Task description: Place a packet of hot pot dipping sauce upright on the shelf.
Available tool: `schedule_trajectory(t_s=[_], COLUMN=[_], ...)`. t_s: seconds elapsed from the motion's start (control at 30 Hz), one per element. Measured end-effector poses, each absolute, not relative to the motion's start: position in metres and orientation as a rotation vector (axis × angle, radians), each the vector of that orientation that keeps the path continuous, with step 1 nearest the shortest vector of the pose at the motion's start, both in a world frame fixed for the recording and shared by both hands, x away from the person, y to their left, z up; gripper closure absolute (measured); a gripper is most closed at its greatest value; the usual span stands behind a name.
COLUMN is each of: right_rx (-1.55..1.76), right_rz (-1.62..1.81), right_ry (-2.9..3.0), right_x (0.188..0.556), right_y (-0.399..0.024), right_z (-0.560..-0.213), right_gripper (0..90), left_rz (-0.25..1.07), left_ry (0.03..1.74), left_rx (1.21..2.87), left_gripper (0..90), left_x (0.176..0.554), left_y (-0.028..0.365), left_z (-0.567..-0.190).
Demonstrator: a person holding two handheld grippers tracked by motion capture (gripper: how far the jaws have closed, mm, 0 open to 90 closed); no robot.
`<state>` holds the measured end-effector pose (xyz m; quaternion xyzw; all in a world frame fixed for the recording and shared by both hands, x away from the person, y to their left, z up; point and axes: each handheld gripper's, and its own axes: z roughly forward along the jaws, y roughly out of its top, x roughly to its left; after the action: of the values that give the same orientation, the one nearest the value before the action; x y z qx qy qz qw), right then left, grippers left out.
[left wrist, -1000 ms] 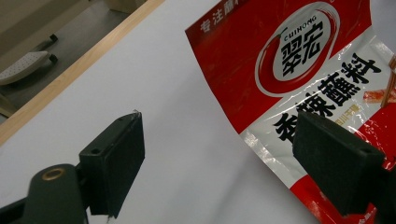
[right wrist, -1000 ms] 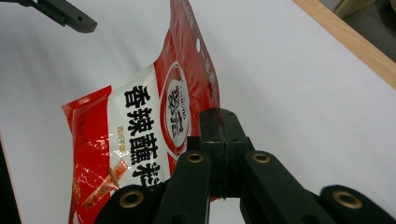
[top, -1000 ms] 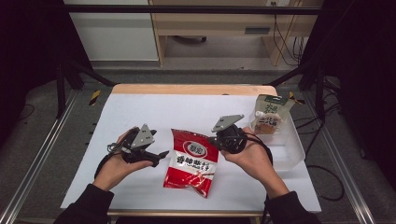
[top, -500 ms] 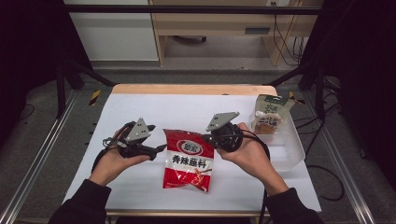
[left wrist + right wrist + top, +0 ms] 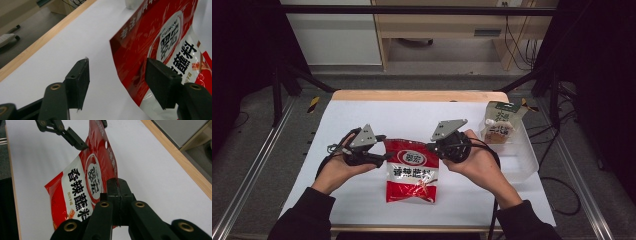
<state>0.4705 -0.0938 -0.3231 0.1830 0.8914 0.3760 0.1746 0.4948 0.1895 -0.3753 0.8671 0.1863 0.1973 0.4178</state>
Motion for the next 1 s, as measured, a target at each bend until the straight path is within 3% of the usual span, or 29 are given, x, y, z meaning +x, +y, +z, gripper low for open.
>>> schedule_trajectory(t_s=[0.4,0.43,0.47,0.5,0.57,1.0], right_rx=[0.519,0.523,0.523,0.533,0.541,0.528], right_rz=[1.074,1.060,1.060,1.065,1.074,1.105], right_ry=[2.533,2.535,2.535,2.535,2.532,2.509], right_x=[0.471,0.472,0.472,0.472,0.472,0.471], right_y=[-0.096,-0.098,-0.098,-0.101,-0.104,-0.115], right_z=[-0.323,-0.323,-0.323,-0.322,-0.321,-0.301], right_gripper=[90.0,90.0,90.0,90.0,90.0,90.0], left_rz=[0.342,0.335,0.326,0.321,0.322,0.391], left_ry=[0.451,0.452,0.448,0.427,0.420,0.351], left_rx=[2.214,2.218,2.223,2.228,2.225,2.218], left_gripper=[66.3,76.2,76.2,83.4,87.2,89.9], left_x=[0.500,0.499,0.499,0.496,0.495,0.487], left_y=[0.180,0.180,0.180,0.179,0.178,0.173], left_z=[-0.376,-0.376,-0.375,-0.373,-0.371,-0.338])
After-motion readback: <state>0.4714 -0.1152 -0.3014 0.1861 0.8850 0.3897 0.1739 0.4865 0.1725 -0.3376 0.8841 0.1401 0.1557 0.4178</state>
